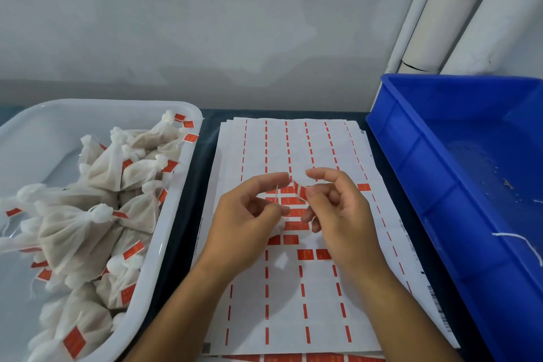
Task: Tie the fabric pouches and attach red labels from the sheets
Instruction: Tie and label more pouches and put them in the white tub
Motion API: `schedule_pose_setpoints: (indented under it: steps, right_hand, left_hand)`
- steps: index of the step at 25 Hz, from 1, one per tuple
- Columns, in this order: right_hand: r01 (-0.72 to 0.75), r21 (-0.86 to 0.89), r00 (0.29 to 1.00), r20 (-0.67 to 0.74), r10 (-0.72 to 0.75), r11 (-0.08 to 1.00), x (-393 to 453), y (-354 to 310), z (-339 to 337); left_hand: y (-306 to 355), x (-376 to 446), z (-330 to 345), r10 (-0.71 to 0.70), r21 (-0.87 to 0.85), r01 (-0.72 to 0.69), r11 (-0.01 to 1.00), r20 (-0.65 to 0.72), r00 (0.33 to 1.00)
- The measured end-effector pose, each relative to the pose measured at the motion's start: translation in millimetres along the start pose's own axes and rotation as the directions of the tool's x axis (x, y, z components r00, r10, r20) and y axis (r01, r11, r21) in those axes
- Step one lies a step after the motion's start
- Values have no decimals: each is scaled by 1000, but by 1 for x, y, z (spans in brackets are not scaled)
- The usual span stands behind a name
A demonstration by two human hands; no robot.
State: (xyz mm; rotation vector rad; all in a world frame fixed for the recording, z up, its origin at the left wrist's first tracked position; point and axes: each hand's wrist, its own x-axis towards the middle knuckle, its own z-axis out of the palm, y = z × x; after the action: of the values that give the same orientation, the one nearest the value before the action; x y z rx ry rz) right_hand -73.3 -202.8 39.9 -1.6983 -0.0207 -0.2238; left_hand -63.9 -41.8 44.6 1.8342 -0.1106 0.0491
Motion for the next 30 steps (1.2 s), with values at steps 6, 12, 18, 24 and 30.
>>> schedule_pose_setpoints:
  steps: [6,12,18,24,30]
  right_hand:
    - [133,-122,991,19,-132,984,-5,0,4]
    - [161,-221,987,8,-163,962,-6,1,5]
    - [193,-270,980,7,-199,943,-7,1,7]
    - [154,-302,987,95,-131,941,-5,0,4]
    - [236,-289,972,87,-220,928,-3,-1,3]
  left_hand:
    - [1,-8,-2,27,-43,-21,999,136,990]
    - [-2,-11,0,42,-85,-30,996,143,989]
    - [-4,-10,2,48,-148,-33,988,95,994]
    - [-9,-10,1,59,-189,-36,981,115,992]
    - [-8,-11,5,52,-168,-36,985,90,995]
